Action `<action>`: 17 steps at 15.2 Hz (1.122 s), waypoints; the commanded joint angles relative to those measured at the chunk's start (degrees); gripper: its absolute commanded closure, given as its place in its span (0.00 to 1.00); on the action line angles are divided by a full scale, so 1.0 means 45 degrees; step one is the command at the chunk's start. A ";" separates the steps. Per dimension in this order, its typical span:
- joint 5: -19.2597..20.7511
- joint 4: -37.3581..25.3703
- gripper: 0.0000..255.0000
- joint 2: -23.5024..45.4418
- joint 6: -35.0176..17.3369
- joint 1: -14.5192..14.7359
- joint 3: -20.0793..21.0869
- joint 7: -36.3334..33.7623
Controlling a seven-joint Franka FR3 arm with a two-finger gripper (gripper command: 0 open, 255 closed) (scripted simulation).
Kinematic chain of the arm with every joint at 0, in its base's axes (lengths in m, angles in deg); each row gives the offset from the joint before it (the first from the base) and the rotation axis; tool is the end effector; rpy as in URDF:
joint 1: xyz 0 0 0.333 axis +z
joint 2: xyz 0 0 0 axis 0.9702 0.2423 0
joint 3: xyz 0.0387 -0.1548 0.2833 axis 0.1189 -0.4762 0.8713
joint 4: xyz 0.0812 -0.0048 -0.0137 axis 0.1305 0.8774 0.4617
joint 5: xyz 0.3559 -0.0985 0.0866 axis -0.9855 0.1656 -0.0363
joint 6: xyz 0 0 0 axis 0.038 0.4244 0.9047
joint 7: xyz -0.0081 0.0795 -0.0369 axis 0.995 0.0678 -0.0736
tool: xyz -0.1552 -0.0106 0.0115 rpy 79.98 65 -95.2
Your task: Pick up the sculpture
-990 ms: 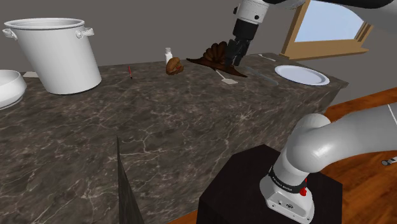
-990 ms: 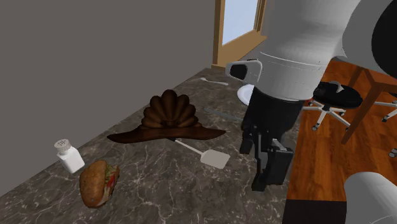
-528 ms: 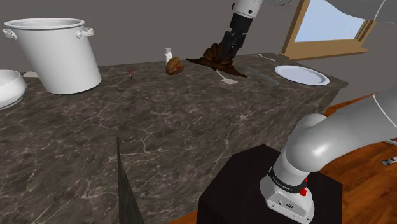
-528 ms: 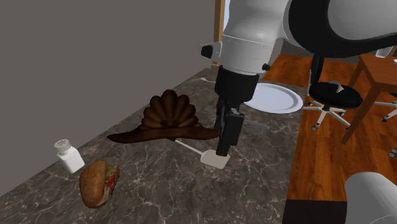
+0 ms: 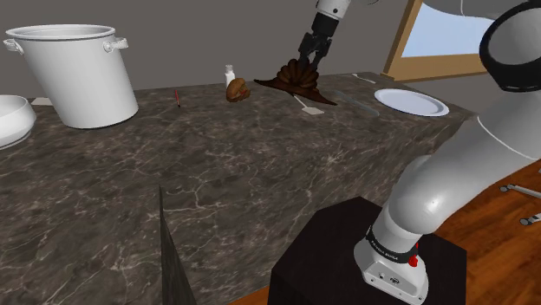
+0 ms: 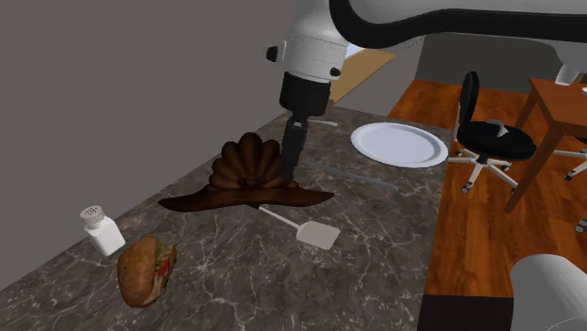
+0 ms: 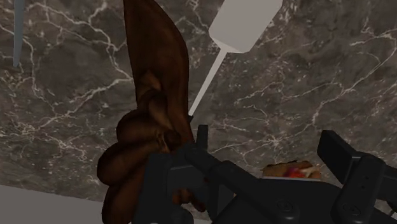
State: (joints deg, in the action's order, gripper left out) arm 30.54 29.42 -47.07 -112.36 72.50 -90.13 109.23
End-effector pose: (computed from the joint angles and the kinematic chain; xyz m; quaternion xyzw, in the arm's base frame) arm 0.4239 -0.1891 0.6124 -0.9909 0.0341 -0.1040 0.0788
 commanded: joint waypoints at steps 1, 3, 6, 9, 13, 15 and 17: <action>-0.0390 -0.1030 0.00 0.0979 0.0093 -0.0062 -0.0500 0.0442; -0.0858 -0.2028 0.00 0.1915 0.0241 -0.0174 -0.0957 0.0858; -0.1744 -0.3700 0.00 0.3441 0.0619 -0.0479 -0.1611 0.1496; -0.2852 -0.5646 0.00 0.5137 0.1221 -0.1046 -0.2165 0.2096; -0.3504 -0.6436 0.00 0.6075 0.1290 -0.1511 -0.2335 0.2451; -0.3421 -0.5903 0.00 0.5922 0.0890 -0.1427 -0.2311 0.2516; -0.3356 -0.5399 0.00 0.5790 0.0503 -0.1353 -0.2291 0.2584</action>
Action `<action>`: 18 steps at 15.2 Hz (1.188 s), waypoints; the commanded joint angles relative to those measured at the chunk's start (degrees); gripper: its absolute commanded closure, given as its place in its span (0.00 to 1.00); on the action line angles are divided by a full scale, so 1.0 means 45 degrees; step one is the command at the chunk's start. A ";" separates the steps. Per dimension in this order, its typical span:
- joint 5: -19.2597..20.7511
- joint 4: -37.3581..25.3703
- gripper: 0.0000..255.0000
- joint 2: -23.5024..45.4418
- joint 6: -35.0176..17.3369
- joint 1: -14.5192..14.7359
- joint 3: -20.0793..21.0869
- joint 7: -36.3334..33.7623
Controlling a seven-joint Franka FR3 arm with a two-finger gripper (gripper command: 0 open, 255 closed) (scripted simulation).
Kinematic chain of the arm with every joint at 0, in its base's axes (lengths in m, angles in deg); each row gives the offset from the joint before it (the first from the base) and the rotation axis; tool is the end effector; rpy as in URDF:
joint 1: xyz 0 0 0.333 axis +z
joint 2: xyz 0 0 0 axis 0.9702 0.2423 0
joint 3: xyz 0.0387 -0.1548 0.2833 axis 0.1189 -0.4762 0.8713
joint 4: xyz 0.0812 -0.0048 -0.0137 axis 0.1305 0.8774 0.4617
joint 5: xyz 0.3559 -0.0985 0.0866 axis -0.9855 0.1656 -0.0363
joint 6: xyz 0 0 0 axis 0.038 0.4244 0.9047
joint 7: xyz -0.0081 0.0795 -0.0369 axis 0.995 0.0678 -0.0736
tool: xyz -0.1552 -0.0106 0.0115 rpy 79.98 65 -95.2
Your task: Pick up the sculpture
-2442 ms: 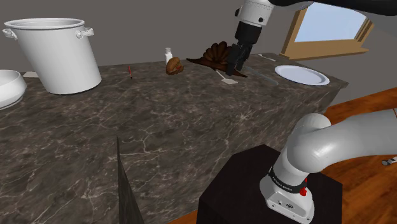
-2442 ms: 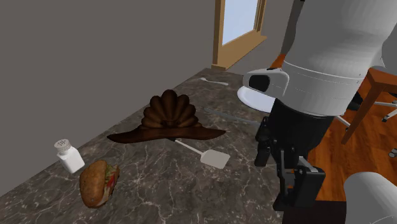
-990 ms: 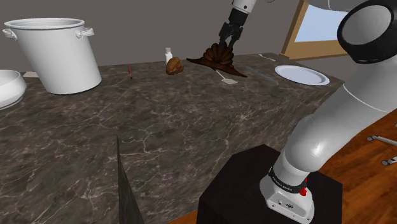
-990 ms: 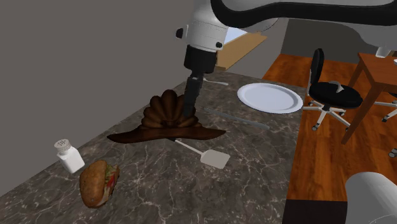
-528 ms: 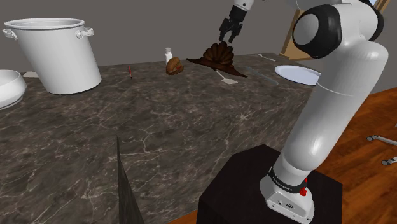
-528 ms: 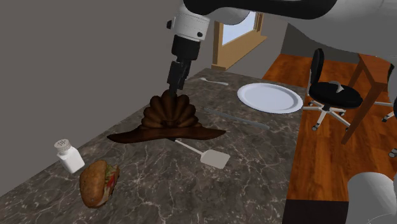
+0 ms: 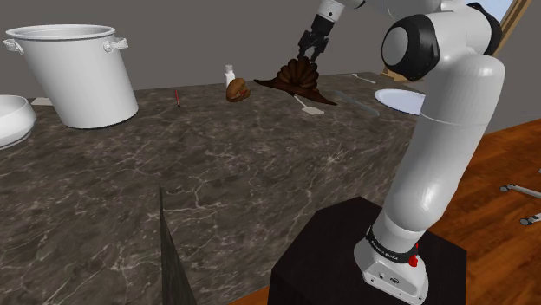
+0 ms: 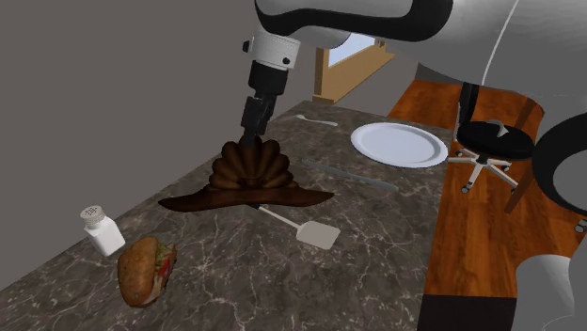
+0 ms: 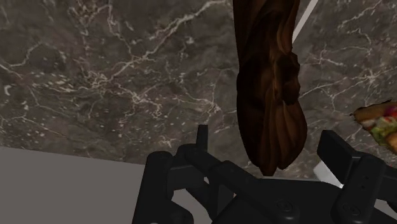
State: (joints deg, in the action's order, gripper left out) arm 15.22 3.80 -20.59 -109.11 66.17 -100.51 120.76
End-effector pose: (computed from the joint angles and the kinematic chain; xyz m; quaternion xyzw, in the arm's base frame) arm 0.5068 -0.3228 0.5981 -0.9836 0.0785 -0.1313 0.0954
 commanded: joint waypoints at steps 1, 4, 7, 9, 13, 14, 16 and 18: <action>0.0075 0.0534 0.00 -0.0154 -0.0410 0.0086 0.0025 0.0056; 0.0082 0.0648 1.00 -0.0169 -0.0512 0.0101 0.0033 0.0072; 0.0076 0.0625 1.00 -0.0156 -0.0499 0.0097 0.0032 0.0072; 0.0076 0.0627 1.00 -0.0157 -0.0499 0.0096 0.0032 0.0073; 0.0089 0.0670 1.00 -0.0186 -0.0518 0.0103 0.0032 0.0076; 0.0066 0.0435 1.00 -0.0132 -0.0331 0.0073 0.0022 0.0041; 0.0002 -0.0063 1.00 -0.0004 0.0054 0.0003 0.0000 -0.0027; -0.0075 -0.0587 1.00 0.0142 0.0450 -0.0079 -0.0022 -0.0093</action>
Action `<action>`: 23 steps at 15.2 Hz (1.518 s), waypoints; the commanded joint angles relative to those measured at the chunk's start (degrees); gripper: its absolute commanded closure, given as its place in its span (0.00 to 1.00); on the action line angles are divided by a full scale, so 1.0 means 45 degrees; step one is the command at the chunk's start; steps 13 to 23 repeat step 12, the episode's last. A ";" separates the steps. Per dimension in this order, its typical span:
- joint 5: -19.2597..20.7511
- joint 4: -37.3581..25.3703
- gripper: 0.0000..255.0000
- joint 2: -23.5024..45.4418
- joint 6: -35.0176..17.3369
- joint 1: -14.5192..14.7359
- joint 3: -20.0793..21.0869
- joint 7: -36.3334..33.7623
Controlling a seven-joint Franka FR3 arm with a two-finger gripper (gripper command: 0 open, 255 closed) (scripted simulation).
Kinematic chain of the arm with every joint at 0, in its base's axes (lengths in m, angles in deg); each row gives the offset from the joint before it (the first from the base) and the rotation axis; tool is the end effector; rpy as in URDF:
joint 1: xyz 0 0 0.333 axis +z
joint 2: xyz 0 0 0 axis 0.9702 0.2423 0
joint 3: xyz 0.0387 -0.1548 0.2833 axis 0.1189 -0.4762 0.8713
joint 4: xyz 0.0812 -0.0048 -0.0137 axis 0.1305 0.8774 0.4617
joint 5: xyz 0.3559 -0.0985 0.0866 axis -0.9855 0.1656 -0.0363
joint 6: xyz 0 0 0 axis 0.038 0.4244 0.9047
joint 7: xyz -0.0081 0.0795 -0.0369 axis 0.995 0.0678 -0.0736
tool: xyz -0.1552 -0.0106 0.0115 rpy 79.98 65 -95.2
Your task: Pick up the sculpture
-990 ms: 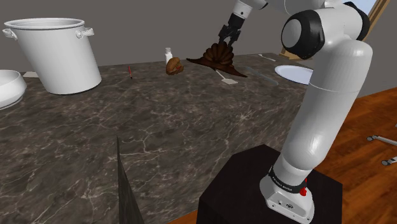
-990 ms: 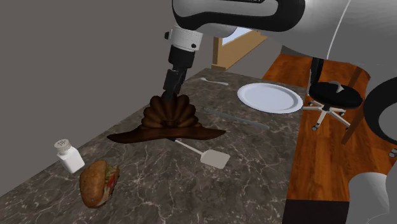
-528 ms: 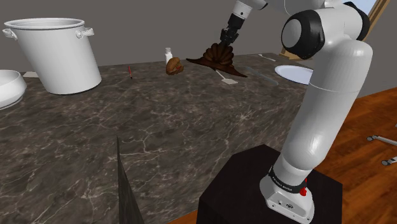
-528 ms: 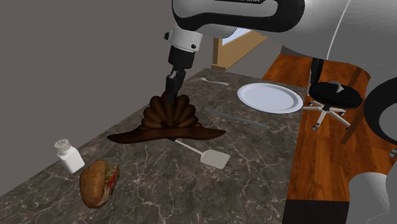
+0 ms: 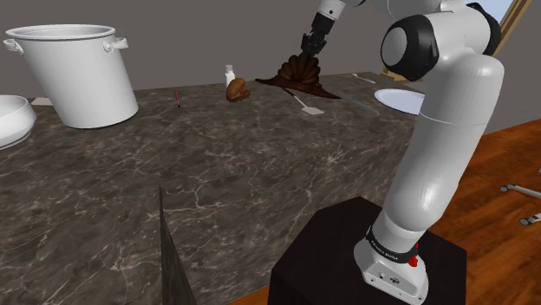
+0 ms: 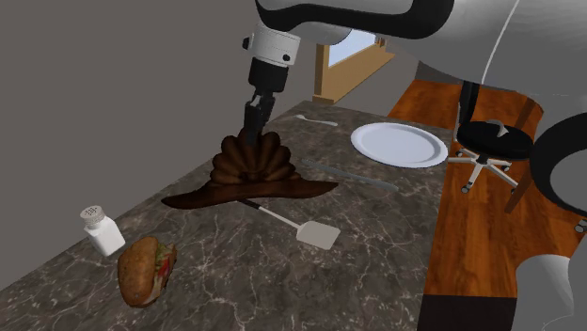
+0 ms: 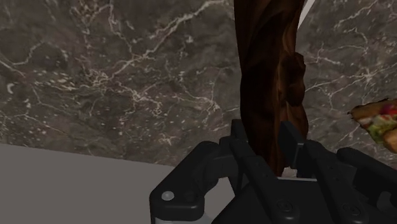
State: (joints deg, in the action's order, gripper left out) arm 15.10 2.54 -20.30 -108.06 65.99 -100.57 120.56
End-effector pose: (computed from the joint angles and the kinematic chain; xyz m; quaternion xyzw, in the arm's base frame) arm 0.5064 -0.3226 0.6039 -0.9837 0.0786 -0.1308 0.0954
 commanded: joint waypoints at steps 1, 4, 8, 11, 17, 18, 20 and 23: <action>-0.0093 -0.0582 1.00 0.0160 0.0421 -0.0085 -0.0020 -0.0082; -0.0258 -0.1459 1.00 0.0441 0.1054 -0.0249 -0.0055 -0.0179; -0.0560 -0.2789 1.00 0.0917 0.1967 -0.0547 -0.0099 -0.0313; -0.0771 -0.3604 1.00 0.1233 0.2501 -0.0765 -0.0113 -0.0394; -0.0771 -0.3604 1.00 0.1233 0.2501 -0.0765 -0.0112 -0.0395; -0.0771 -0.3604 1.00 0.1233 0.2501 -0.0765 -0.0112 -0.0395; -0.0771 -0.3604 1.00 0.1233 0.2501 -0.0765 -0.0112 -0.0395; -0.0771 -0.3604 1.00 0.1233 0.2501 -0.0765 -0.0112 -0.0395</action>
